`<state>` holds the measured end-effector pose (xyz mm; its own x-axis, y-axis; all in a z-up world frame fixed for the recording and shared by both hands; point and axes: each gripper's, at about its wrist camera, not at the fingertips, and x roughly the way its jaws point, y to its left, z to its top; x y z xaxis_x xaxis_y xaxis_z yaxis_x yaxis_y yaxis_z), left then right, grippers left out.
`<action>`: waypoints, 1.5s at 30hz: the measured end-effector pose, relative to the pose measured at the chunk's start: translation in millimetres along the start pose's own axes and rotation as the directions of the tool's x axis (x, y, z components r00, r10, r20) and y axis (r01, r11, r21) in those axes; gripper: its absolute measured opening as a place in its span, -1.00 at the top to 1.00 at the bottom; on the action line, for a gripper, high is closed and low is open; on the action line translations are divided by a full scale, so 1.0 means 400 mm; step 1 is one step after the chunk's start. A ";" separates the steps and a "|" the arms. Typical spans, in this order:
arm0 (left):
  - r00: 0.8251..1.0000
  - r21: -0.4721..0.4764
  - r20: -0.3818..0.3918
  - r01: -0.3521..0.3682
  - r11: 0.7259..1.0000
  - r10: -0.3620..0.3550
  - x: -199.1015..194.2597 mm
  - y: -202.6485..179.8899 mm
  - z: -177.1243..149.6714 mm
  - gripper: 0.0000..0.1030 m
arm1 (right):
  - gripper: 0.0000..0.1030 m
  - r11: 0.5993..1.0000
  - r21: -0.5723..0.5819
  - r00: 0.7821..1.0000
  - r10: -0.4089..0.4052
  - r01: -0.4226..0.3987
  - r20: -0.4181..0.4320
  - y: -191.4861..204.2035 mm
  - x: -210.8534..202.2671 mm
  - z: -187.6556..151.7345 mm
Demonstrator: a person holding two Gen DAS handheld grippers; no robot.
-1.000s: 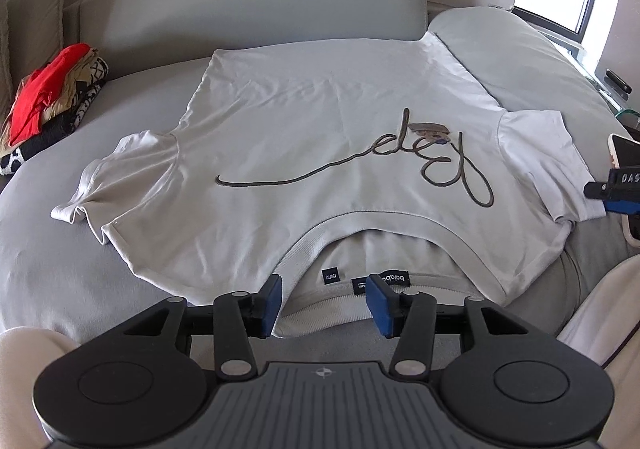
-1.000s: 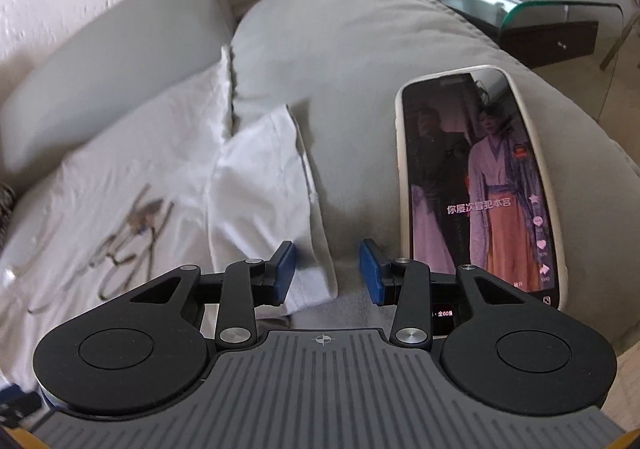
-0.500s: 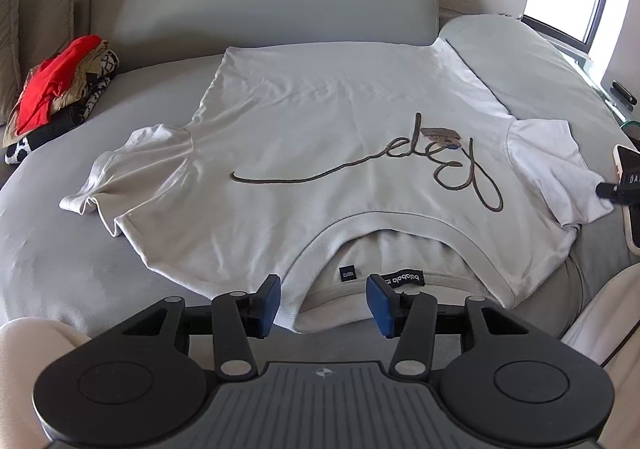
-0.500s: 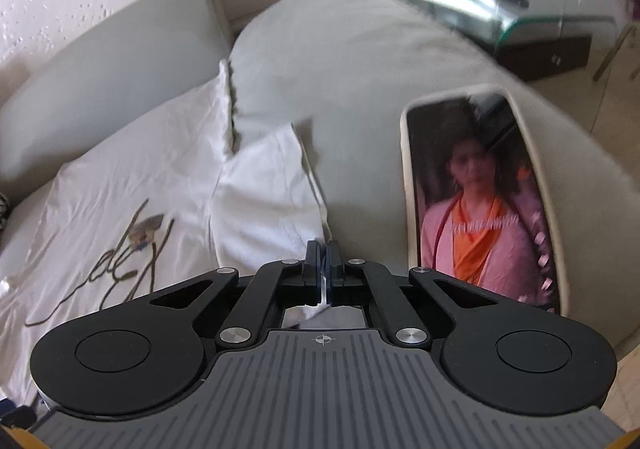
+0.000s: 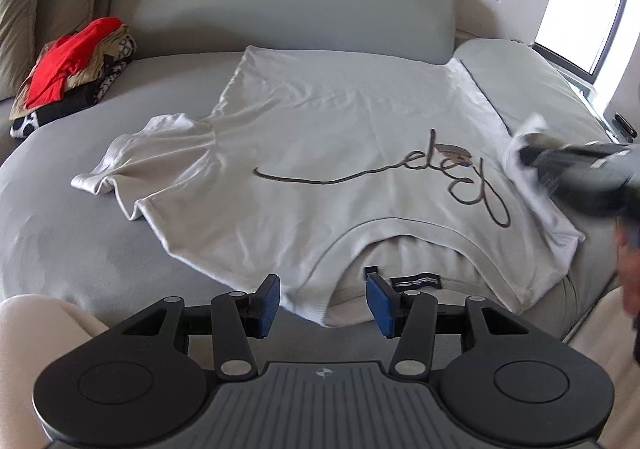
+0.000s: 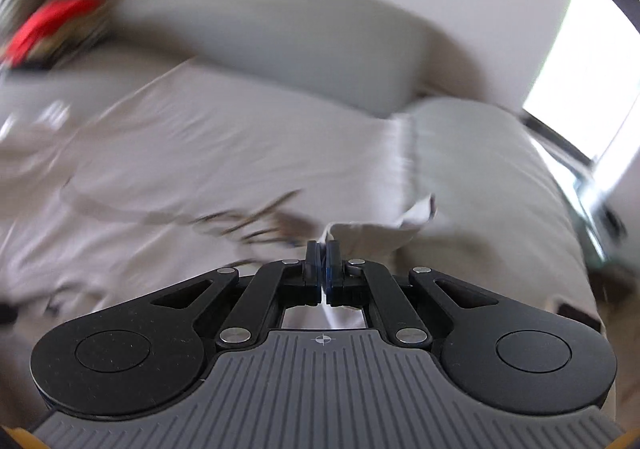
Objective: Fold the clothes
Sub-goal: 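Grasp a shirt sleeve with the right gripper and fold it onto the body, then move the left gripper to the other sleeve and grasp it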
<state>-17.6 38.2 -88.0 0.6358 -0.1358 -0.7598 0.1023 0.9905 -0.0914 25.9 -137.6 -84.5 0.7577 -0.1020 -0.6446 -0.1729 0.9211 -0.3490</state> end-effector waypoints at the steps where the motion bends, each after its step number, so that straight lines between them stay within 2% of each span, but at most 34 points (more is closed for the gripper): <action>1: 1.000 -0.002 -0.001 -0.001 1.000 0.001 0.000 0.005 0.000 0.06 | 0.93 0.999 -0.034 1.000 0.014 -0.015 -0.022 0.023 0.008 0.001; 3: 1.000 -0.004 -0.001 -0.001 1.000 0.001 0.000 0.010 0.000 0.06 | 0.81 0.999 0.003 0.998 0.046 -0.046 -0.042 0.021 0.002 -0.004; 5: 1.000 -0.004 0.001 0.002 1.000 -0.002 -0.001 0.012 0.000 0.05 | 0.55 0.994 0.085 0.996 0.075 -0.071 -0.044 -0.010 -0.015 -0.015; 7: 1.000 -0.007 -0.001 0.002 1.000 -0.002 0.003 0.012 0.001 0.05 | 0.54 0.972 0.216 0.995 0.097 -0.089 -0.025 -0.076 -0.043 -0.034; 10: 1.000 -0.013 -0.009 0.005 1.000 -0.005 0.010 0.010 0.005 0.05 | 0.54 0.910 0.415 0.998 0.051 -0.027 -0.048 -0.196 -0.051 -0.080; 11: 1.000 -0.013 -0.011 0.006 1.000 -0.006 0.012 0.008 0.007 0.05 | 0.50 0.877 0.480 0.997 0.040 -0.001 -0.070 -0.244 -0.041 -0.097; 12: 1.000 -0.013 -0.013 0.007 1.000 -0.007 0.014 0.006 0.007 0.05 | 0.47 0.845 0.535 0.994 0.066 -0.007 -0.091 -0.274 -0.027 -0.116; 14: 1.000 -0.010 -0.020 0.008 1.000 -0.009 0.017 0.001 0.007 0.05 | 0.47 0.774 0.633 0.982 0.141 -0.030 -0.126 -0.326 0.006 -0.152; 17: 1.000 -0.005 -0.029 -0.001 1.000 0.001 0.020 -0.006 0.005 0.05 | 0.46 0.644 0.763 0.953 0.258 -0.047 -0.160 -0.404 0.054 -0.207; 19: 0.999 -0.004 -0.031 -0.007 1.000 0.007 0.018 -0.010 0.005 0.05 | 0.36 0.570 0.819 0.942 0.305 -0.065 -0.138 -0.421 0.070 -0.229; 21: 0.999 -0.003 -0.031 -0.008 1.000 0.008 0.015 -0.012 0.006 0.04 | 0.32 0.465 0.881 0.936 0.342 -0.094 -0.081 -0.433 0.074 -0.255; 22: 0.999 -0.002 -0.031 -0.010 1.000 0.010 0.014 -0.013 0.005 0.04 | 0.32 0.438 0.893 0.933 0.354 -0.101 -0.068 -0.429 0.075 -0.268; 25: 0.999 0.002 -0.038 -0.013 1.000 0.013 0.016 -0.020 0.003 0.04 | 0.32 0.516 0.851 0.931 0.350 -0.098 -0.106 -0.390 0.083 -0.262; 26: 0.999 0.004 -0.040 -0.013 1.000 0.013 0.017 -0.023 0.003 0.04 | 0.68 0.544 0.833 0.930 0.347 -0.096 -0.119 -0.376 0.086 -0.259; 27: 0.999 0.008 -0.042 -0.012 1.000 0.012 0.016 -0.026 0.002 0.04 | 0.96 0.578 0.813 0.939 0.315 -0.074 -0.138 -0.364 0.083 -0.254; 29: 0.999 0.019 -0.041 -0.013 1.000 0.014 0.014 -0.030 0.000 0.04 | 0.95 0.642 0.766 0.957 0.232 -0.016 -0.174 -0.342 0.072 -0.243; 30: 0.999 0.020 -0.041 -0.013 1.000 0.014 0.013 -0.030 -0.001 0.03 | 0.95 0.658 0.753 0.959 0.197 0.026 -0.204 -0.336 0.072 -0.242; 32: 0.999 0.012 -0.044 -0.015 1.000 0.015 0.012 -0.026 -0.001 0.03 | 0.95 0.639 0.768 0.948 0.211 0.049 -0.237 -0.336 0.083 -0.251; 36: 0.999 0.018 -0.032 -0.033 0.999 0.033 0.005 -0.018 -0.001 0.03 | 0.92 0.645 0.755 0.933 0.188 0.119 -0.308 -0.333 0.077 -0.241; 37: 0.999 0.016 -0.028 -0.033 0.999 0.034 0.002 -0.014 0.000 0.03 | 0.92 0.648 0.748 0.930 0.168 0.147 -0.328 -0.334 0.069 -0.239; 39: 0.999 0.015 -0.022 -0.039 0.999 0.039 0.000 -0.009 0.002 0.00 | 0.90 0.677 0.703 0.928 0.080 0.218 -0.364 -0.326 0.038 -0.223; 40: 0.999 0.014 -0.017 -0.043 0.999 0.043 -0.001 -0.007 0.003 0.00 | 0.78 0.683 0.699 0.942 0.050 0.211 -0.333 -0.322 0.019 -0.211; 42: 0.999 0.011 -0.003 -0.052 0.999 0.052 -0.002 -0.006 0.004 0.00 | 0.73 0.693 0.700 0.971 0.000 0.172 -0.239 -0.311 -0.020 -0.185; 44: 0.998 0.008 0.014 -0.061 0.998 0.060 -0.003 -0.005 0.005 0.00 | 0.72 0.714 0.694 0.989 0.020 0.088 -0.146 -0.298 -0.026 -0.158; 45: 0.998 0.007 0.026 -0.064 0.998 0.064 -0.004 -0.004 0.007 0.00 | 0.72 0.729 0.681 0.991 0.040 0.059 -0.128 -0.288 -0.012 -0.146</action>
<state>-16.6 36.6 -84.8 0.6607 -0.0728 -0.7471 0.0666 0.9970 -0.0383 5.6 -265.4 -80.9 0.6632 -0.1128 -0.7399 0.3475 0.9220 0.1709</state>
